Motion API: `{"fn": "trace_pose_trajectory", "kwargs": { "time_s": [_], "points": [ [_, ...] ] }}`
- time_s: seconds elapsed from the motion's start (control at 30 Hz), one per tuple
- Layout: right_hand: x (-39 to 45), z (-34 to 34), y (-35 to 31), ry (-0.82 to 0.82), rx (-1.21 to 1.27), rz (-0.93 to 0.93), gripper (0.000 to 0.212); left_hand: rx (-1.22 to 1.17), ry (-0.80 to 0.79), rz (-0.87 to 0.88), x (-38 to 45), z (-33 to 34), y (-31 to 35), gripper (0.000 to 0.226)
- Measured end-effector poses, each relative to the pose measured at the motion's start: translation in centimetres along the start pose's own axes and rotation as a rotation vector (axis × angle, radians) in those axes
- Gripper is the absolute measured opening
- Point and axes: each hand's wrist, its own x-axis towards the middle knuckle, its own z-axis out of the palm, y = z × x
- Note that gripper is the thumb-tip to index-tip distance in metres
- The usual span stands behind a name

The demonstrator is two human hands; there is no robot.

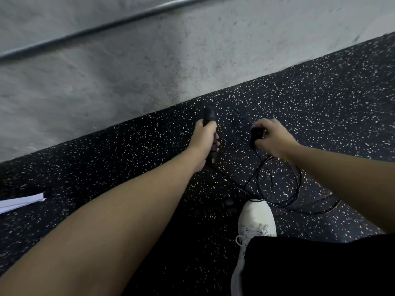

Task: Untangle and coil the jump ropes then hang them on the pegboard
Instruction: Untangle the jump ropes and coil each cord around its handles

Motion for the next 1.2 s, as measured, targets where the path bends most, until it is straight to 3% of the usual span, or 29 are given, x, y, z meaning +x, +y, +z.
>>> {"fn": "trace_pose_trajectory", "kwargs": {
  "time_s": [0.03,0.17,0.3,0.47,0.57,0.7,0.87,1.0,1.2],
  "points": [
    [0.0,-0.4,-0.3,0.015,-0.021,-0.024,0.041,-0.045,0.011,-0.020,-0.1,-0.2,0.4,0.007],
    [-0.8,-2.2,-2.4,0.055,-0.042,-0.003,0.036,-0.150,0.065,-0.088,-0.5,-0.5,1.3,0.024],
    [-1.8,-4.3,-4.7,0.117,-0.044,0.039,0.043,-0.242,0.109,-0.141,-1.7,-0.5,2.1,0.016],
    [-2.8,-5.8,-7.1,-0.018,0.475,0.238,0.048,-0.581,0.095,-0.260,-3.5,-0.9,4.7,0.017],
    [-3.8,-6.2,-8.7,-0.118,0.747,0.265,0.039,-0.595,0.069,-0.234,-5.1,-0.5,5.7,0.022],
    [-5.8,-6.5,-10.3,-0.296,0.888,0.211,0.035,-0.608,-0.038,-0.170,-7.1,0.4,7.1,0.023],
    [-8.8,-7.7,-11.7,-0.461,0.805,0.095,0.021,-0.639,-0.130,-0.090,-9.2,1.4,9.0,0.029],
    [-11.1,-9.1,-13.1,-0.550,0.727,0.014,0.009,-0.667,-0.186,-0.093,-10.6,1.5,10.3,0.051],
    [-12.5,-11.1,-14.7,-0.532,0.381,-0.096,0.025,-0.401,-0.198,-0.022,-13.5,-0.1,12.7,0.027]
  ]
}}
